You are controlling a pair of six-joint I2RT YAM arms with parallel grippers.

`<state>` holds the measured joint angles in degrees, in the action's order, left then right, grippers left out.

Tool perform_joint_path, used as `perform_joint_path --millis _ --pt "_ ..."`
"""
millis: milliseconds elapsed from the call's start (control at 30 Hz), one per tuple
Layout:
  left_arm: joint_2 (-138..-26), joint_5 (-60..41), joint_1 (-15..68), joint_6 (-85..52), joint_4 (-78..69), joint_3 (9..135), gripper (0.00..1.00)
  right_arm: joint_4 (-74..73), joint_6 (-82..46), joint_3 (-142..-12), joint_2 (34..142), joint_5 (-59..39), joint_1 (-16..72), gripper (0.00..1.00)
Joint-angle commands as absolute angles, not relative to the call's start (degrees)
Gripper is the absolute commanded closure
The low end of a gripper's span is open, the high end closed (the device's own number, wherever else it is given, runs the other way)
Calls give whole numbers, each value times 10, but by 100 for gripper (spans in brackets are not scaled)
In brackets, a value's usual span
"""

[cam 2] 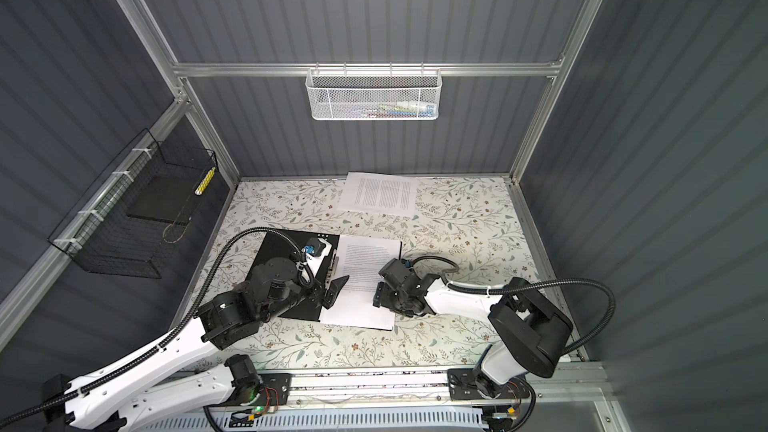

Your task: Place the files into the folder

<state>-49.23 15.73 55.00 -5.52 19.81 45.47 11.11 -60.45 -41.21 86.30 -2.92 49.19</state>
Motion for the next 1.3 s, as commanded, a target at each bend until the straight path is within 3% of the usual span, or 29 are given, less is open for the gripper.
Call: perform_joint_path --millis 0,533,1267 --pt "-482 149 547 -51 204 461 0 171 -606 -428 867 8 494 22" --pt "-479 148 547 -50 204 461 0 109 -604 -434 882 -41 498 22" --pt "-477 147 547 -51 204 461 0 144 -598 -462 891 -30 508 23"
